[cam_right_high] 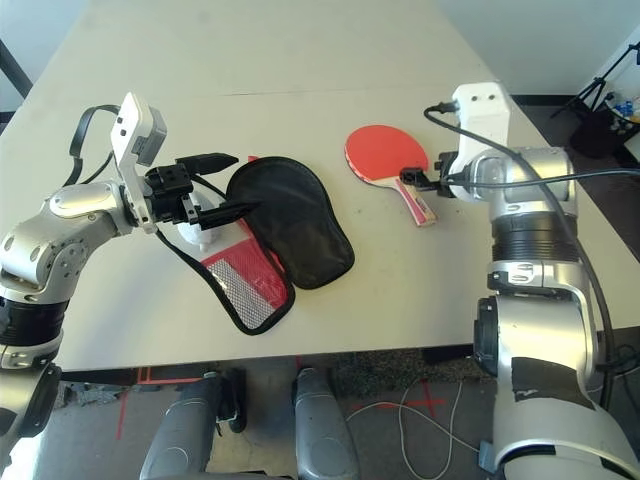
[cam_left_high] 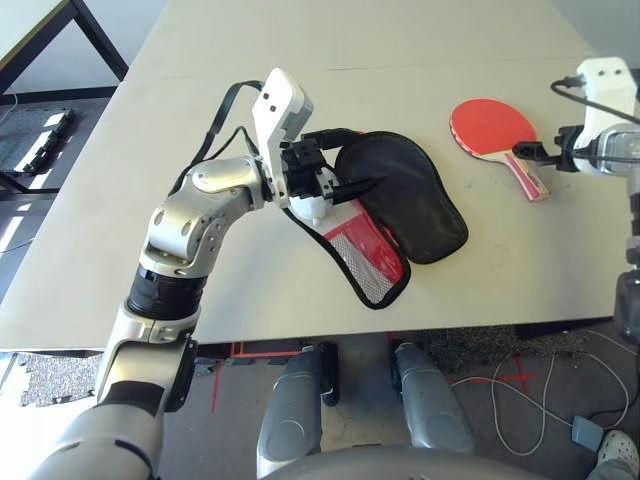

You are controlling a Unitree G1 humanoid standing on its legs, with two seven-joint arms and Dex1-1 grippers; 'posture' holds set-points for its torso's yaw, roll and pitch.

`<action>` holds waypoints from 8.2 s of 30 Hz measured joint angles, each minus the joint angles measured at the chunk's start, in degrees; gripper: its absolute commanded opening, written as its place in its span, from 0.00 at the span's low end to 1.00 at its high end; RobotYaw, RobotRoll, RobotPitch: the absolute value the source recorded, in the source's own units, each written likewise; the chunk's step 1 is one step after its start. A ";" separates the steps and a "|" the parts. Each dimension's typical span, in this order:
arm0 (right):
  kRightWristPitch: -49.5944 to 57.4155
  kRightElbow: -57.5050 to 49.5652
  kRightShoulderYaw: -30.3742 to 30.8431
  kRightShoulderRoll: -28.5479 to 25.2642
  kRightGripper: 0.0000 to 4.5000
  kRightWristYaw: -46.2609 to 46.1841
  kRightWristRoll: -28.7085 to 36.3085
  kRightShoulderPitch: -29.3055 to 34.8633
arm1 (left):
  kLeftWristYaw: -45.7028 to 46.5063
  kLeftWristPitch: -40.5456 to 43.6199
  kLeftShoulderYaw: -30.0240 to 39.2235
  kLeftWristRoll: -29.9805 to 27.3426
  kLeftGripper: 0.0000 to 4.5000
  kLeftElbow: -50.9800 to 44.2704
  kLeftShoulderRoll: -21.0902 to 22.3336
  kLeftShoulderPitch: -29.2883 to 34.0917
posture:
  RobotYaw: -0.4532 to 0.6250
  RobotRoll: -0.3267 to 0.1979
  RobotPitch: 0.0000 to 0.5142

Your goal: Store the ping-pong paddle in its case and zip it.

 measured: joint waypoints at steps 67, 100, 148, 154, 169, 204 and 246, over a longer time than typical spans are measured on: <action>13.78 -56.48 2.43 24.16 0.27 -13.00 -1.86 20.65 | 0.24 -0.08 -0.10 2.39 1.00 -0.30 -0.65 0.34 | 0.34 0.62 0.46; 16.77 -63.36 11.33 21.84 0.27 -10.98 1.58 28.05 | -0.08 -0.08 -0.28 2.65 1.00 0.12 -0.60 0.32 | 0.37 0.62 0.47; -12.80 -49.20 -5.30 2.30 0.99 29.33 27.26 35.43 | -2.86 0.72 7.54 2.83 1.00 -0.07 10.96 -5.21 | 0.41 0.62 0.47; -13.83 -47.64 -5.47 2.41 0.99 30.34 29.08 34.63 | -8.79 -3.68 14.41 2.62 1.00 3.49 23.30 -1.97 | 0.43 0.62 0.48; -16.32 -40.32 -5.29 1.43 0.99 32.61 29.09 30.05 | -16.32 -5.94 21.83 3.95 1.00 3.83 35.96 20.50 | 0.47 0.62 0.50; -23.04 -27.63 -6.33 -15.83 0.99 43.18 24.63 32.68 | -1.74 -6.56 -4.30 5.46 1.00 6.90 -7.53 -10.27 | 0.40 0.62 0.49; -16.73 -27.09 0.42 -3.07 0.99 37.60 20.48 29.13 | -1.82 -0.96 -1.27 3.67 1.00 -2.74 -0.40 -3.00 | 0.43 0.62 0.50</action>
